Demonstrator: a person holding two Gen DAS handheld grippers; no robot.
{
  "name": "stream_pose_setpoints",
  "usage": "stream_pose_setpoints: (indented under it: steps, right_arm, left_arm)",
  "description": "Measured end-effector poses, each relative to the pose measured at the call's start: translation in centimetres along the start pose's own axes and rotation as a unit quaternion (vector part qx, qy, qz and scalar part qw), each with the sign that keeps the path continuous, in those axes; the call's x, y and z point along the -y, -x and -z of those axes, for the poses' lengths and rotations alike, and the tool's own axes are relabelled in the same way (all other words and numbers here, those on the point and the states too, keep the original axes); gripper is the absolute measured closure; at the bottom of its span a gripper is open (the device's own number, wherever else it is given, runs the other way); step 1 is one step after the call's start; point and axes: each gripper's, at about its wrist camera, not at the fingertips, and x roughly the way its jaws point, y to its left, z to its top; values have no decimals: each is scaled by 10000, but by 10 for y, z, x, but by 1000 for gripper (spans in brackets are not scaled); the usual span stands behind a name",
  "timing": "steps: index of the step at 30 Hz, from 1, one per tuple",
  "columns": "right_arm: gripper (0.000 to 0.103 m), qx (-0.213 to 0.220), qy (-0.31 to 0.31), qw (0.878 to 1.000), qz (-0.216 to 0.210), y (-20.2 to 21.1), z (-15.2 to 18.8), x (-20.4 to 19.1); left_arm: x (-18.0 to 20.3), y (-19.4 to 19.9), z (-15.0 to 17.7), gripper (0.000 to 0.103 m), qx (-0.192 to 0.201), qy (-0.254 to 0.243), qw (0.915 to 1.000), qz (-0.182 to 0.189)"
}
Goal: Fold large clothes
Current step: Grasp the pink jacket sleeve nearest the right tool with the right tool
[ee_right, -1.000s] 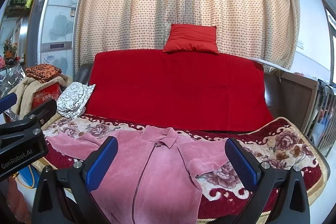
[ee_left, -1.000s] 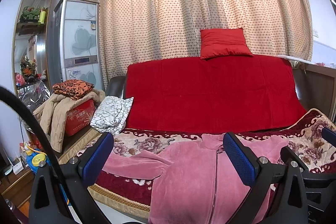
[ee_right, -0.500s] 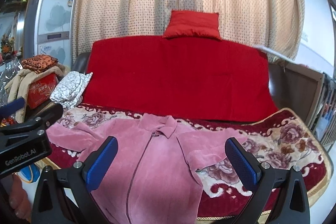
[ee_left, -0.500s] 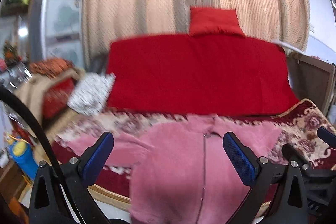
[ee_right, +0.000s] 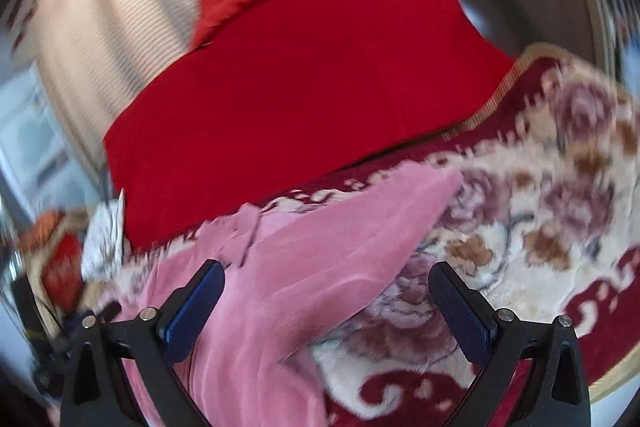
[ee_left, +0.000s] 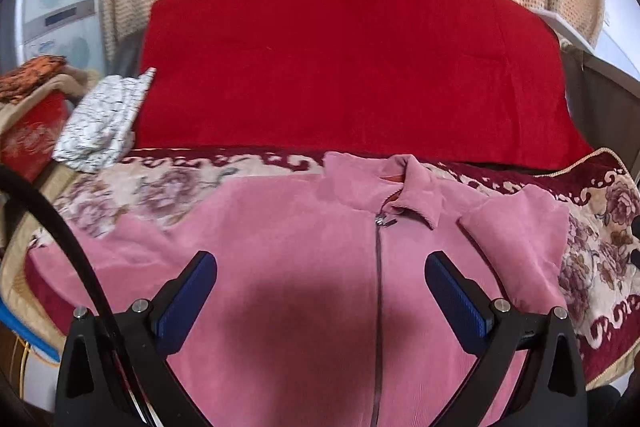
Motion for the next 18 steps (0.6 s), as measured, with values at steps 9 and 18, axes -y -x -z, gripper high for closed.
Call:
stream_pose_setpoints:
  steps: [9,18]
  right_arm:
    - [4,-443,-1808,9814,-462,-97,-29,90]
    - [28,-558,-2133,9753,147,-171,-45,122]
  left_arm:
    - [-5,-78,12,0,-709,279,9971,26]
    - [-14,-84,-2,0,-381,112,9979,-507]
